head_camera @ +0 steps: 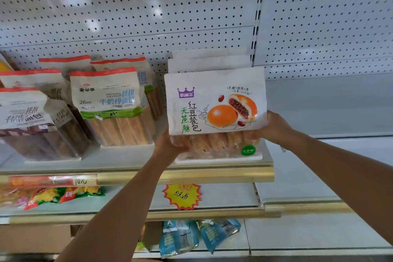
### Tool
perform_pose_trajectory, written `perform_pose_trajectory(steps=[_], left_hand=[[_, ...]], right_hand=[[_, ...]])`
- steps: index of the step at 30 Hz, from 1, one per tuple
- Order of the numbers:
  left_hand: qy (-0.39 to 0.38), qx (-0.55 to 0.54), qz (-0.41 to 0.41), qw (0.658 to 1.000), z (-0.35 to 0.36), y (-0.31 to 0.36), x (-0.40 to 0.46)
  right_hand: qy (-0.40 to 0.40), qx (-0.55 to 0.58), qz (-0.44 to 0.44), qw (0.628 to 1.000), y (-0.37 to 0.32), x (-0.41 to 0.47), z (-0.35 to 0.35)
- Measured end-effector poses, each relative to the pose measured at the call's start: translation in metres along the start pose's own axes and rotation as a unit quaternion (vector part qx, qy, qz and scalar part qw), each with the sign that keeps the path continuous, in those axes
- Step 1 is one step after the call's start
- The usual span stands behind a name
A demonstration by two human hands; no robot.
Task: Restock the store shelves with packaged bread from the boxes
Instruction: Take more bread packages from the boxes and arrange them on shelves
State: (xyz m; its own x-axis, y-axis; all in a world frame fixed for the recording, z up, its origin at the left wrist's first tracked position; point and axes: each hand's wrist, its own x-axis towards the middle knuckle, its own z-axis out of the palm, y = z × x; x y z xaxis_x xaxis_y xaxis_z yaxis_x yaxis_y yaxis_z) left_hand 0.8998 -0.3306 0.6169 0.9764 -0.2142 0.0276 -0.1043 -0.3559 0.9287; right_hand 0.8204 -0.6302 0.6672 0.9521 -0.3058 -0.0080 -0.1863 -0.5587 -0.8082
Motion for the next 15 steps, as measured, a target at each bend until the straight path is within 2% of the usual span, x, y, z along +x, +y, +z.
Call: perform_pose_trajectory(steps=[12, 15], left_hand=[[-0.012, -0.016, -0.056, 0.998, 0.007, -0.002, 0.001], [-0.038, -0.020, -0.051, 0.998, -0.008, 0.006, -0.009]], right_hand=[[0.064, 0.045, 0.091, 0.993, -0.005, -0.018, 0.011], [0.155, 0.027, 0.113, 0.981, -0.021, -0.035, 0.020]])
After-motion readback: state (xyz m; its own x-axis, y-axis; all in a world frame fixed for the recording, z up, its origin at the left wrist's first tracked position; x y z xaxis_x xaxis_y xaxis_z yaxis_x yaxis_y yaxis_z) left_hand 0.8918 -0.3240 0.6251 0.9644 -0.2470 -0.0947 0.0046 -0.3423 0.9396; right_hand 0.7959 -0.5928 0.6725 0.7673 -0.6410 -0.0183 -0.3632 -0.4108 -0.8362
